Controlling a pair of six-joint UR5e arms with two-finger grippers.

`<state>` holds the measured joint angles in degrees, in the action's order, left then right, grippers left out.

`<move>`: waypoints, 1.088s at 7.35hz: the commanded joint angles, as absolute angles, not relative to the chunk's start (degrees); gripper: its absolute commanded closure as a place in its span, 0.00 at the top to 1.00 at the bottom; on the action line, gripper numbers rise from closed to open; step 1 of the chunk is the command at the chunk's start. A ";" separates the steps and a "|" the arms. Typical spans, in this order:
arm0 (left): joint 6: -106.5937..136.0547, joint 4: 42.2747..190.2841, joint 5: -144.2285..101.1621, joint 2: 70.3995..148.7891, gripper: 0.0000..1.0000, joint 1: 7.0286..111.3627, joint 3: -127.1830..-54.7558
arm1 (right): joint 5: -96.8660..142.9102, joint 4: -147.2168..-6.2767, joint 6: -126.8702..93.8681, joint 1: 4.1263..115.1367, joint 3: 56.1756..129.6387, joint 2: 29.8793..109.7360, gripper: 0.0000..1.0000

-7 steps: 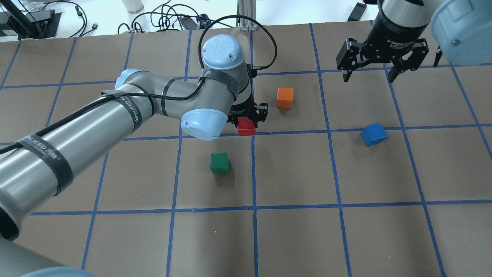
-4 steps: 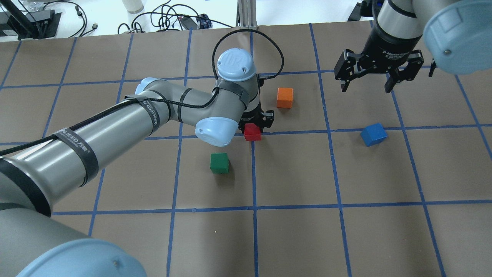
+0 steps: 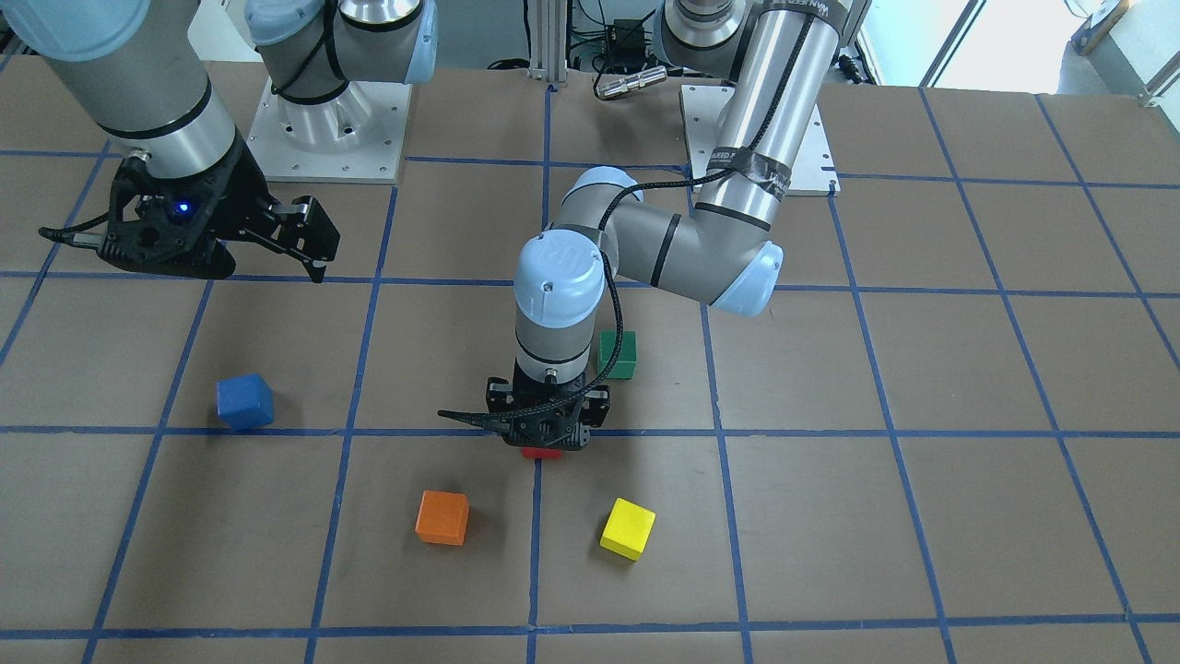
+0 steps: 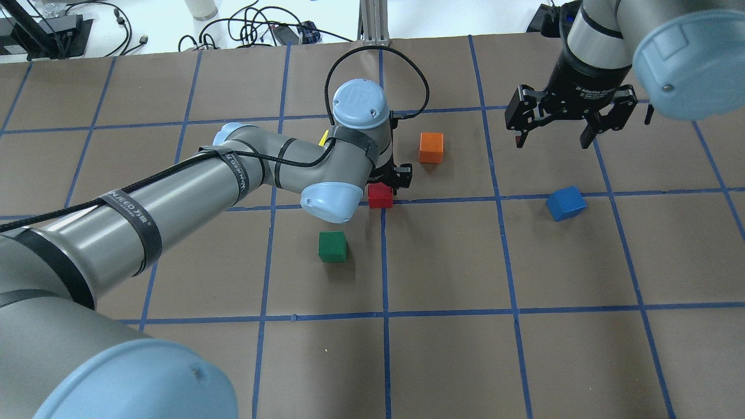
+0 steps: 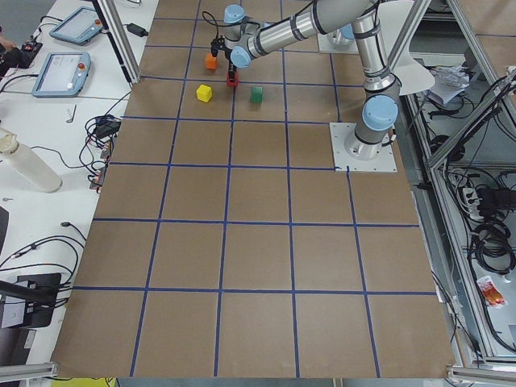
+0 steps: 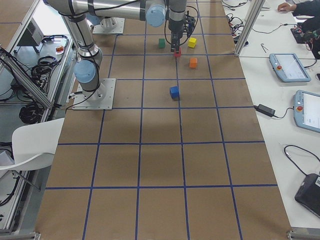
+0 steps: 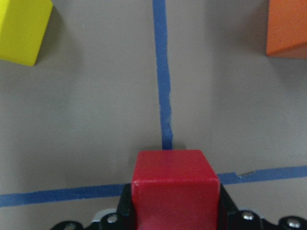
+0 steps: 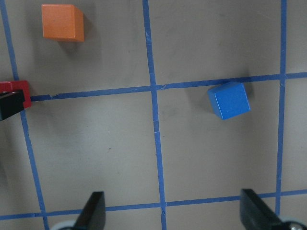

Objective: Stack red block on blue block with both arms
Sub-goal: 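Set the red cube down and raise the left gripper away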

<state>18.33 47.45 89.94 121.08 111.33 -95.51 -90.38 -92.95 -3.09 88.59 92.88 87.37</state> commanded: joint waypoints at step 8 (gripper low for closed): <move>-6.25 84.95 90.26 89.78 1.00 92.72 -93.43 | -90.09 -106.66 -11.76 97.87 92.64 78.78 1.00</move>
